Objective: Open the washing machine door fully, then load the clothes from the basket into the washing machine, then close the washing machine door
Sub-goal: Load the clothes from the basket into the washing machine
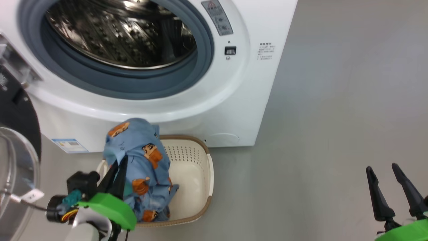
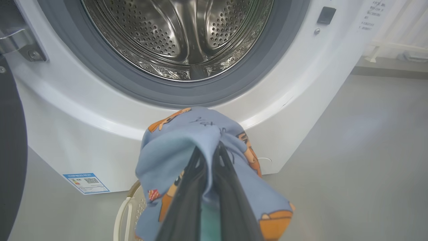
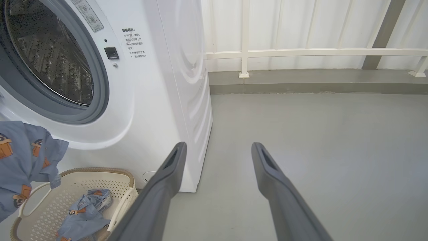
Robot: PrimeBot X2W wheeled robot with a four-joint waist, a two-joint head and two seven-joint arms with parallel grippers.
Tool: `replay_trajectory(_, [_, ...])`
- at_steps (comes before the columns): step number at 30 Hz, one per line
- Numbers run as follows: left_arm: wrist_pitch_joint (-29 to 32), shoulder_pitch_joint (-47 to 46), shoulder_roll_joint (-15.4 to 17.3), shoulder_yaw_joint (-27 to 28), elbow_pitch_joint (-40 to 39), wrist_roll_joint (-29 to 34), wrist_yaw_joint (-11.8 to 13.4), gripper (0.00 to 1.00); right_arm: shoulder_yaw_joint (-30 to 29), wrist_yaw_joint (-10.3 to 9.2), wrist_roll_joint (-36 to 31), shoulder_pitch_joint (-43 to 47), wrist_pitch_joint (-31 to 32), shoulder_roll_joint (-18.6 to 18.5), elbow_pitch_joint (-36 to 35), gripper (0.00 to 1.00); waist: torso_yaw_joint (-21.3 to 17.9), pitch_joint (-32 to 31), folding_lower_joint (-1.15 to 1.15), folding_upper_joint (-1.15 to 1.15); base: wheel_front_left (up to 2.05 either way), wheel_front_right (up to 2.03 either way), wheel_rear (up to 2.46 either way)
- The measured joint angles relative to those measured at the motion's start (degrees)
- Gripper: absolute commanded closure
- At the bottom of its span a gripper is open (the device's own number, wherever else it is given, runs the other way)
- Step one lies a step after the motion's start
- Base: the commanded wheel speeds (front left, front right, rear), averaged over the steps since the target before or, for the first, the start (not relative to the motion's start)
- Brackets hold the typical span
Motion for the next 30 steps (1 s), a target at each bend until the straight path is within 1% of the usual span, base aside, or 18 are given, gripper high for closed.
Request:
replay_trajectory(3, [0.0, 3.3, -0.09, 2.66, -3.96, 3.38, 0.0, 1.0, -0.33, 0.0, -0.3, 1.49, 0.0, 0.24, -0.04, 0.0, 0.56, -1.83, 0.0, 0.0, 0.0, 0.0, 0.0])
replay_trajectory(4, [-0.09, 5.95, -0.24, 4.49, -6.64, 5.8, 0.0, 1.0, -0.87, 0.0, -0.32, 2.37, -0.01, 0.59, -0.07, 0.0, 0.87, -2.96, 0.0, 0.0, 0.0, 0.0, 0.0])
replay_trajectory(5, [-0.11, 7.36, -0.44, 5.36, -7.89, 6.53, 0.0, 1.0, -1.29, 0.0, -0.32, 2.83, 0.0, 0.8, -0.09, 0.0, 1.0, -3.46, 0.0, 0.0, 0.0, 0.0, 0.0])
replay_trajectory(11, [-0.18, 15.72, -2.27, 9.61, -15.51, 9.77, 0.01, 1.0, -2.25, 0.0, -0.35, 4.36, -0.01, 1.47, -0.38, 0.0, 1.45, -5.77, 0.0, 0.0, 0.0, 0.0, 0.0])
replay_trajectory(16, [-0.18, 21.96, -3.92, 11.99, -21.67, 10.39, 0.1, 1.0, -3.7, 0.0, -0.71, 6.21, -0.01, 1.71, -0.7, 0.0, 1.73, -6.56, 0.0, 0.0, 0.0, 0.0, 0.0])
replay_trajectory(24, [-0.18, 24.77, -5.08, 12.96, -25.85, 11.29, 0.1, 1.0, -4.14, 0.0, -0.73, 6.41, 0.0, 2.2, -1.07, 0.0, 2.29, -6.51, 0.01, 0.0, 0.0, 0.0, 0.0])
replay_trajectory(30, [-0.18, 24.51, -5.23, 13.06, -26.19, 11.25, 0.09, 1.0, -4.07, 0.0, -0.74, 6.42, -0.01, 2.57, -1.32, 0.0, 2.24, -6.0, 0.0, 0.0, 0.0, 0.0, 0.0])
